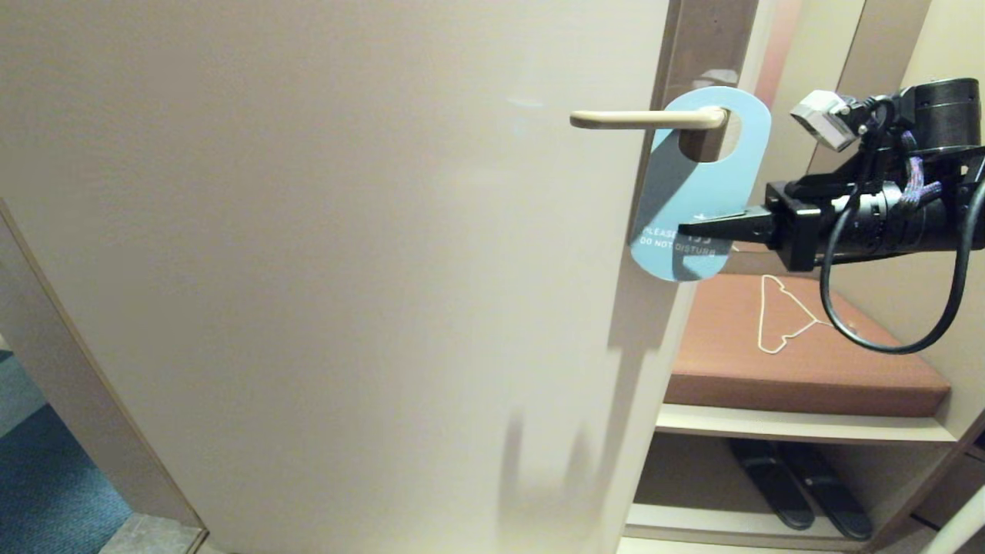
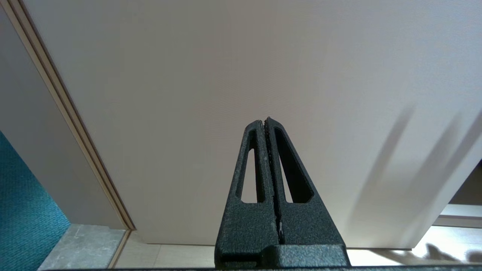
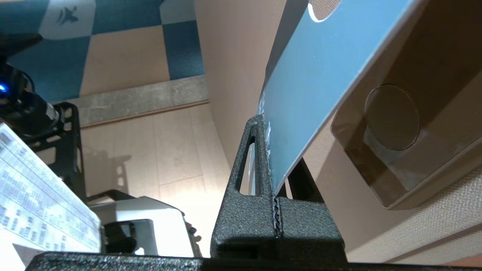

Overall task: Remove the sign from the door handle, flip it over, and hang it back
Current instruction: Take down the sign

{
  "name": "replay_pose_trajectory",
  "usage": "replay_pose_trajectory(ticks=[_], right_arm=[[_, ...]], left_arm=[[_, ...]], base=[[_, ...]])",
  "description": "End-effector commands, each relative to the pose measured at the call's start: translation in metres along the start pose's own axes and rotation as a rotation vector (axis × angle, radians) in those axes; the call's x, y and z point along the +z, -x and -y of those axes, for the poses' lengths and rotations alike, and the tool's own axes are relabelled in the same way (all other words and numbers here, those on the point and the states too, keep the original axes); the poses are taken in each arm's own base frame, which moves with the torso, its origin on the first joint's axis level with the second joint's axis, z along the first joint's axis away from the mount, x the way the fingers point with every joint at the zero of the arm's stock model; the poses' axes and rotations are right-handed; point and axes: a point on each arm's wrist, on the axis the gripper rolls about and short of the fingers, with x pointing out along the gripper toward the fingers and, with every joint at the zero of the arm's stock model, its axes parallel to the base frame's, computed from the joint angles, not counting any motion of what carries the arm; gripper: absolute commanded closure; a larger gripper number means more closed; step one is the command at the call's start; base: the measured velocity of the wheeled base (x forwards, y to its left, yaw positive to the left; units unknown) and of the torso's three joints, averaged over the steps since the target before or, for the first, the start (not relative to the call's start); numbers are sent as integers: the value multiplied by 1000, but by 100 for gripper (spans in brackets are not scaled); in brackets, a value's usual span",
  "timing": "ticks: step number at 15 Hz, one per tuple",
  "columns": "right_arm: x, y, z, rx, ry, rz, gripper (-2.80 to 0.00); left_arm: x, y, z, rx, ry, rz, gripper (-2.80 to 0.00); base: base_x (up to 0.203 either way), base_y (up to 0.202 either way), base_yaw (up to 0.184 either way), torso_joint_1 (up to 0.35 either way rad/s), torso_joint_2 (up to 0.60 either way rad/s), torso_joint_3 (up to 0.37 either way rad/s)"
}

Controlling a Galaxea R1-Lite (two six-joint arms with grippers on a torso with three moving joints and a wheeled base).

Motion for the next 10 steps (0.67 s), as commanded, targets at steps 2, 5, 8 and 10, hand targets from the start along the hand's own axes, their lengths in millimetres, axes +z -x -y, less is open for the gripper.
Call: replay_pose_trajectory(ticks=[2, 5, 8, 10], right_arm=[[3, 2, -3, 8, -37, 7, 0], [6, 4, -6, 7, -93, 12, 0], [8, 5, -9, 6, -127, 16, 0], [9, 7, -11, 6, -155, 18, 0]], left_arm=[[0, 0, 0, 0, 0, 0, 0], [0, 0, 0, 0, 0, 0, 0], [0, 0, 0, 0, 0, 0, 0], [0, 0, 0, 0, 0, 0, 0]], base=[[0, 0, 0, 0, 0, 0], [0, 0, 0, 0, 0, 0], [0, 0, 0, 0, 0, 0], [0, 0, 0, 0, 0, 0]])
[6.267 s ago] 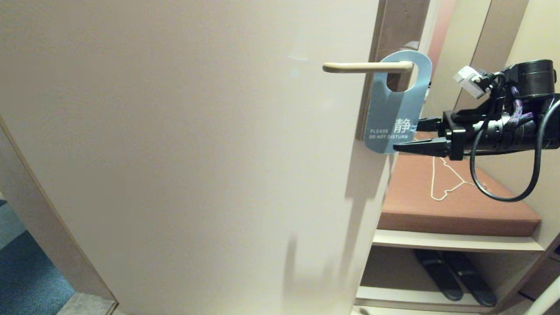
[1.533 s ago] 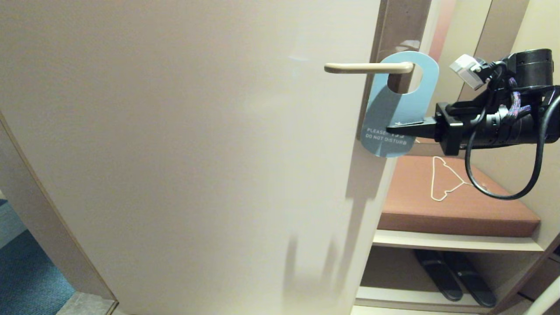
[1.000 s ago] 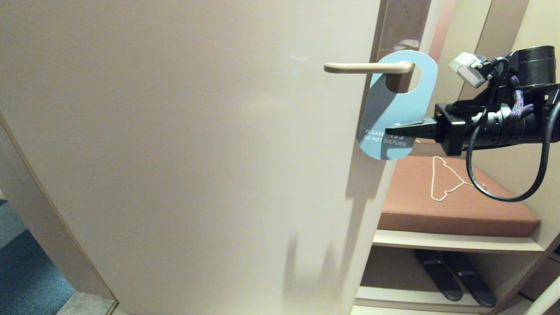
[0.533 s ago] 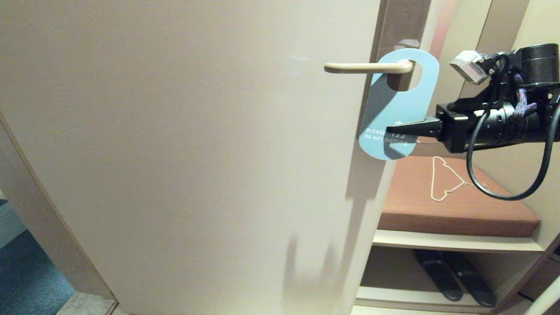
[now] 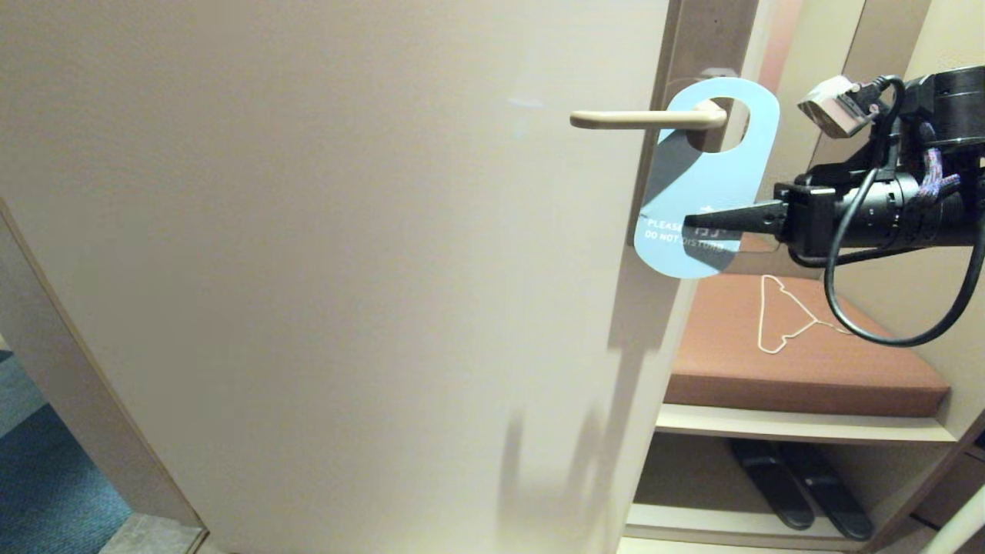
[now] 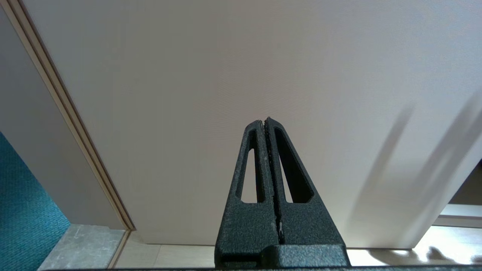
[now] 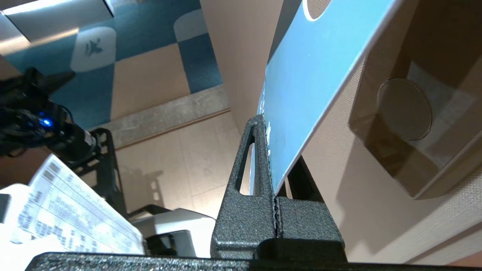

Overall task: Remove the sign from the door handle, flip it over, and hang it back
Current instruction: Take down the sign

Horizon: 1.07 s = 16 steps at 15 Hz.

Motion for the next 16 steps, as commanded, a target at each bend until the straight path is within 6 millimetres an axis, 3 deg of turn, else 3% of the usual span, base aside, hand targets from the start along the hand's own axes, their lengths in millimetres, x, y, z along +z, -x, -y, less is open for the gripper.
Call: replay_pose_trajectory(ticks=[1, 8, 16], right_arm=[[1, 2, -4, 7, -13, 4, 0], [4, 4, -11, 2, -64, 8, 0], [7, 5, -23, -171, -37, -6, 0]], left_arm=[[0, 0, 0, 1, 0, 0, 0], [0, 0, 0, 1, 0, 0, 0], [0, 0, 0, 1, 0, 0, 0]], base=[[0, 0, 0, 0, 0, 0], [0, 0, 0, 0, 0, 0], [0, 0, 0, 0, 0, 0]])
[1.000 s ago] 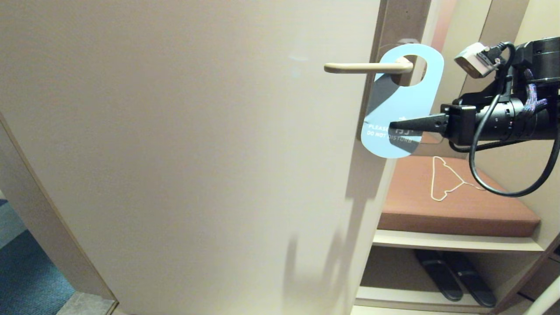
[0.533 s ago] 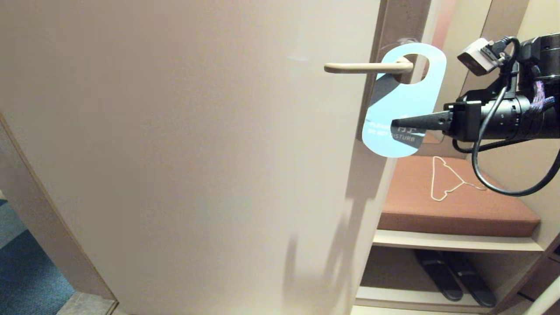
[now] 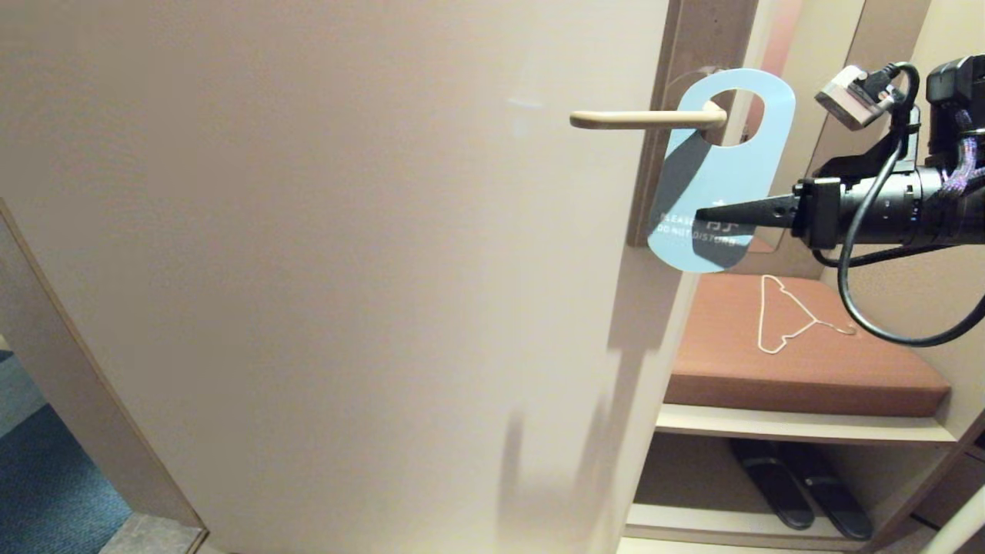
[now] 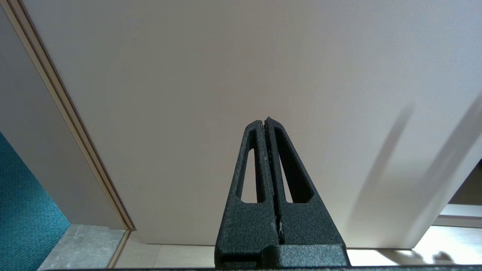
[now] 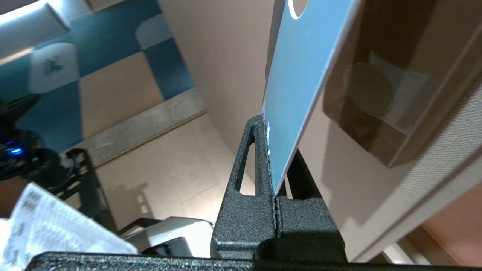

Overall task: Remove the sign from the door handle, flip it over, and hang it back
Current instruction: Take down the sign

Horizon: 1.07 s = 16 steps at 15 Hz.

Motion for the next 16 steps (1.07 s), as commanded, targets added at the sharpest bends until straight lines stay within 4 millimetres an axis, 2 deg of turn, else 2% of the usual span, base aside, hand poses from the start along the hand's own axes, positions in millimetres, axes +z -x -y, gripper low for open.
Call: replay_pose_trajectory(ticks=[1, 6, 13, 16], right_arm=[[2, -4, -8, -21, 17, -3, 0], [4, -19, -25, -91, 40, -25, 0], [1, -29, -31, -205, 25, -46, 0], [2, -41, -38, -237, -15, -19, 0]], left_arm=[[0, 0, 0, 1, 0, 0, 0], [0, 0, 0, 1, 0, 0, 0], [0, 0, 0, 1, 0, 0, 0], [0, 0, 0, 1, 0, 0, 0]], base=[[0, 0, 0, 0, 0, 0], [0, 0, 0, 0, 0, 0], [0, 0, 0, 0, 0, 0], [0, 0, 0, 0, 0, 0]])
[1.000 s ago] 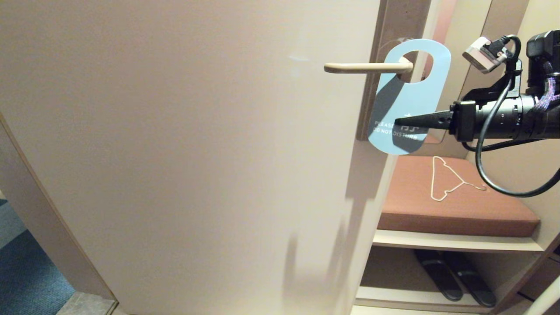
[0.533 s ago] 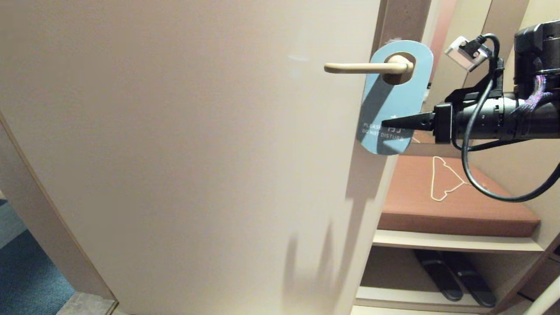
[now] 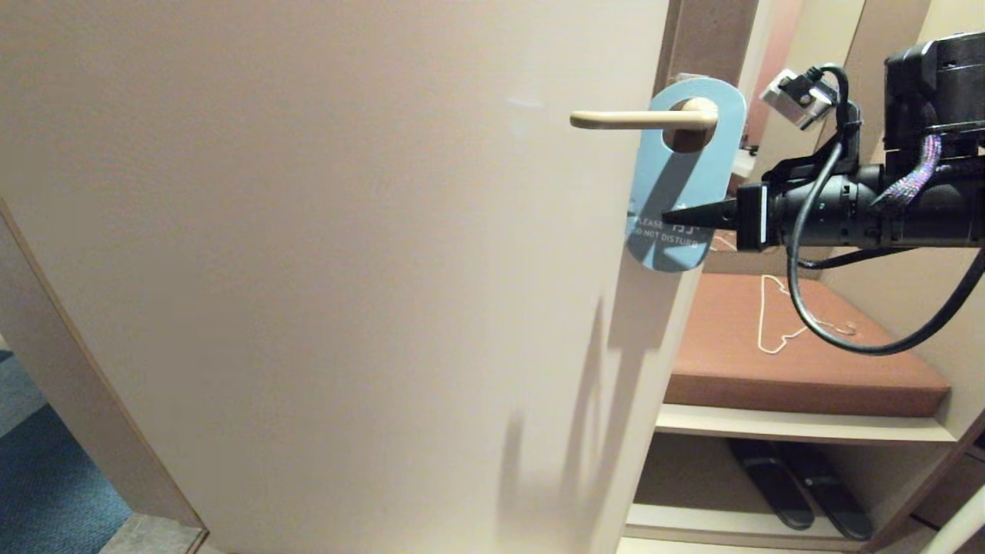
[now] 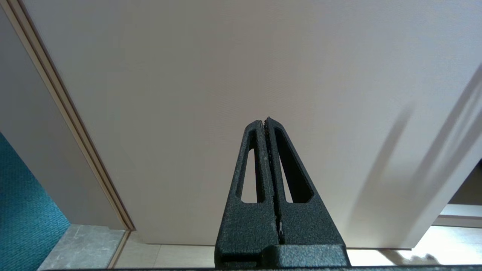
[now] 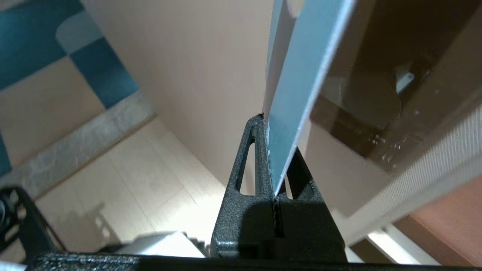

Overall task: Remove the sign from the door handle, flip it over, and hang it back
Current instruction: Take down the sign

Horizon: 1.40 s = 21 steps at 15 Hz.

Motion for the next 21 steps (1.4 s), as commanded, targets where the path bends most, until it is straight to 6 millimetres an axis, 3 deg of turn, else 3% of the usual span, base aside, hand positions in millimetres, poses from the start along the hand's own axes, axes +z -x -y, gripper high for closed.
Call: replay_pose_trajectory(ticks=[1, 8, 21], right_arm=[[-1, -12, -7, -1, -23, 16, 0], [-1, -47, -36, 77, -28, 89, 0], [-10, -76, -67, 194, -19, 146, 0]], left_arm=[[0, 0, 0, 1, 0, 0, 0], [0, 0, 0, 1, 0, 0, 0], [0, 0, 0, 1, 0, 0, 0]], base=[[0, 0, 0, 0, 0, 0], [0, 0, 0, 0, 0, 0], [0, 0, 0, 0, 0, 0]])
